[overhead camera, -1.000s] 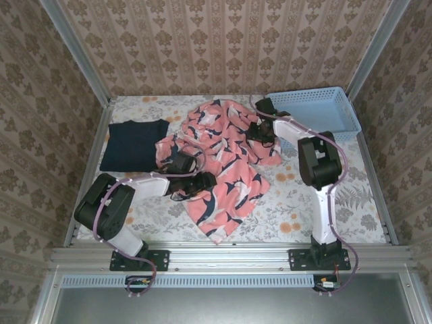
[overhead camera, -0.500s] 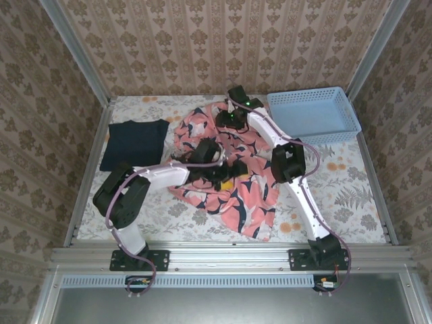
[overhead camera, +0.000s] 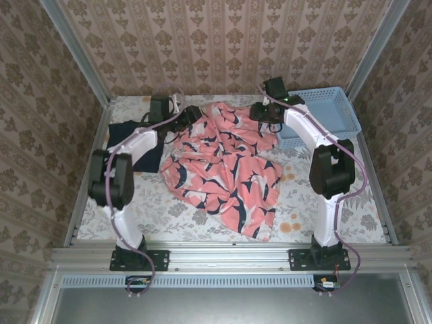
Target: Fold and stack the mixed laundry pile
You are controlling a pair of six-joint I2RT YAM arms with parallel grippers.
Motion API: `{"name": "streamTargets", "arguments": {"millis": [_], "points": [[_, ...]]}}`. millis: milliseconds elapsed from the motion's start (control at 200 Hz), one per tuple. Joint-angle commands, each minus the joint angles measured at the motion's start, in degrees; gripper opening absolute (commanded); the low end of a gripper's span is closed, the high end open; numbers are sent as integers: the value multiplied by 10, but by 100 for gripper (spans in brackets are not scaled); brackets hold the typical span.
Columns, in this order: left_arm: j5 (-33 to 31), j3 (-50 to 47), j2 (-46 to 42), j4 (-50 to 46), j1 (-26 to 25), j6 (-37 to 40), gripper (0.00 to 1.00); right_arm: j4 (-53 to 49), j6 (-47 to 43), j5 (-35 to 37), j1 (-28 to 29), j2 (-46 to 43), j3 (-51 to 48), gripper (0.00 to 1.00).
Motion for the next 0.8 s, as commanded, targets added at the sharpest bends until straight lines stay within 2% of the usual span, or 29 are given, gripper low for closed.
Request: {"name": "streamTargets", "arguments": {"millis": [0,105,200,525,675,795], "points": [[41,62,88,32,-1,16,51,2,0,-1,-2,58,0,43],[32,124,169,7,6,18,44,-15,3,-2,8,85,5,41],[2,144,210,-10,15,21,42,-14,8,12,18,102,2,42],[-137,154,238,-123,77,29,43,-70,16,50,26,207,141,49],[-160,166,233,-146,108,25,42,-81,-8,65,26,182,174,56],[-140,163,209,-145,104,25,43,-82,-26,77,35,109,136,58]]}}
